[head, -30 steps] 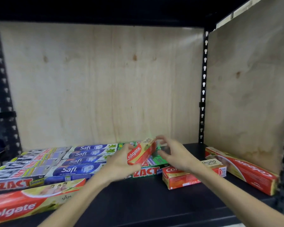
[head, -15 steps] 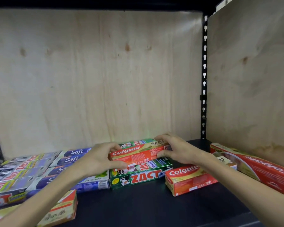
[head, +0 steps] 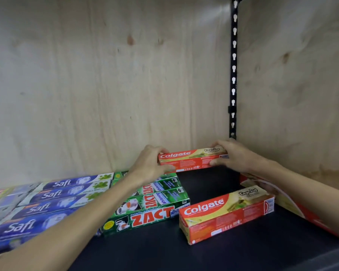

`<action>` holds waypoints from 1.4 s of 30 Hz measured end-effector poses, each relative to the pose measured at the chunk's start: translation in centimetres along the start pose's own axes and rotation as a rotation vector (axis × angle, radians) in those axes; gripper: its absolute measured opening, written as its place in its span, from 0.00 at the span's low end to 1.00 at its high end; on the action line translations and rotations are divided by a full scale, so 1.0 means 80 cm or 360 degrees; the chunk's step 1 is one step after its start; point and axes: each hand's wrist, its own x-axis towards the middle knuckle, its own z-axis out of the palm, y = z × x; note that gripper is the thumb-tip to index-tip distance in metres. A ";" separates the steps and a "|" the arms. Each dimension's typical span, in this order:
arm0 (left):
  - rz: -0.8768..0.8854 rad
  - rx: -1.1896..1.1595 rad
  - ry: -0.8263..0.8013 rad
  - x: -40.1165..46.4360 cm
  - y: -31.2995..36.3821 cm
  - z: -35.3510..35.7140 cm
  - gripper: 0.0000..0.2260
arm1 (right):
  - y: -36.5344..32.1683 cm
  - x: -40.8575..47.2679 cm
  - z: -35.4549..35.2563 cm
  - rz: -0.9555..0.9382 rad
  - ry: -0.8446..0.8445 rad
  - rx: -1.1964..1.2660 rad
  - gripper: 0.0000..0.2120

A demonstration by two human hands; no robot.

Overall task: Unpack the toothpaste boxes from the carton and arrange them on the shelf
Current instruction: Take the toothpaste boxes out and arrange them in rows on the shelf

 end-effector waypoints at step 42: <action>0.0338 0.0487 -0.0281 -0.157 0.079 0.015 0.29 | 0.006 -0.162 -0.034 -0.0312 -0.0358 -0.0325 0.36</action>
